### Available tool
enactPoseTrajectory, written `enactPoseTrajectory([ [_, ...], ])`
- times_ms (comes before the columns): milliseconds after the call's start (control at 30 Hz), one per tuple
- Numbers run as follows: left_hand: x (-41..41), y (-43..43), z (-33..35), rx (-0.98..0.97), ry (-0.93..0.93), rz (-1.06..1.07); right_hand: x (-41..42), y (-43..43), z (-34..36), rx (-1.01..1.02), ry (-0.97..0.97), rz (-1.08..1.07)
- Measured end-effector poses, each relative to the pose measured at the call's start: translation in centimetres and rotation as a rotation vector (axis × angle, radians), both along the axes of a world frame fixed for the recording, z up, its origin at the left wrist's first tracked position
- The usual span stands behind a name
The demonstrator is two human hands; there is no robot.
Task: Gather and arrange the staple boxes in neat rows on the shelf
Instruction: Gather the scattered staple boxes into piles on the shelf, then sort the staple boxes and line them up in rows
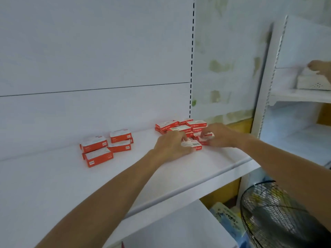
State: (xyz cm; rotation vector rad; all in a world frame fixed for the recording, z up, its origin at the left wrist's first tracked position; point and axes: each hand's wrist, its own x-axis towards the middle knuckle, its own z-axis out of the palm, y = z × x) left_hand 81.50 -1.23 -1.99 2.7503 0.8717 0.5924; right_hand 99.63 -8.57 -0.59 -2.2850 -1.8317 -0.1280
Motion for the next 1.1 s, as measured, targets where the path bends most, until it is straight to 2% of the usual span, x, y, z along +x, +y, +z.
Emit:
enactPoseTrajectory([
  [167, 0.3, -0.5, -0.3, 0.001, -0.044, 0.034, 1.0, 1.1, 1.4, 0.200, 0.112, 0.074],
  [400, -5.3, 2.0, 1.2, 0.072, -0.195, 0.251, -3.6, 5.8, 2.8, 0.302, 0.042, 0.288],
  [600, -14.3, 5.4, 0.2, 0.082, -0.259, 0.576, -10.2, 11.4, 1.1, 0.233, 0.096, 0.377],
  [733, -18.5, 7.4, -0.2, -0.030, -0.264, 0.726, -14.1, 14.7, 0.3, 0.171, 0.231, 0.384],
  [900, -19.6, 9.9, -1.3, -0.271, -0.247, 0.625, -17.6, 18.4, -1.2, -0.029, 0.347, 0.442],
  [1100, -19.5, 10.8, -2.1, -0.238, -0.215, 0.580, -18.9, 18.8, -1.8, -0.003, 0.404, 0.486],
])
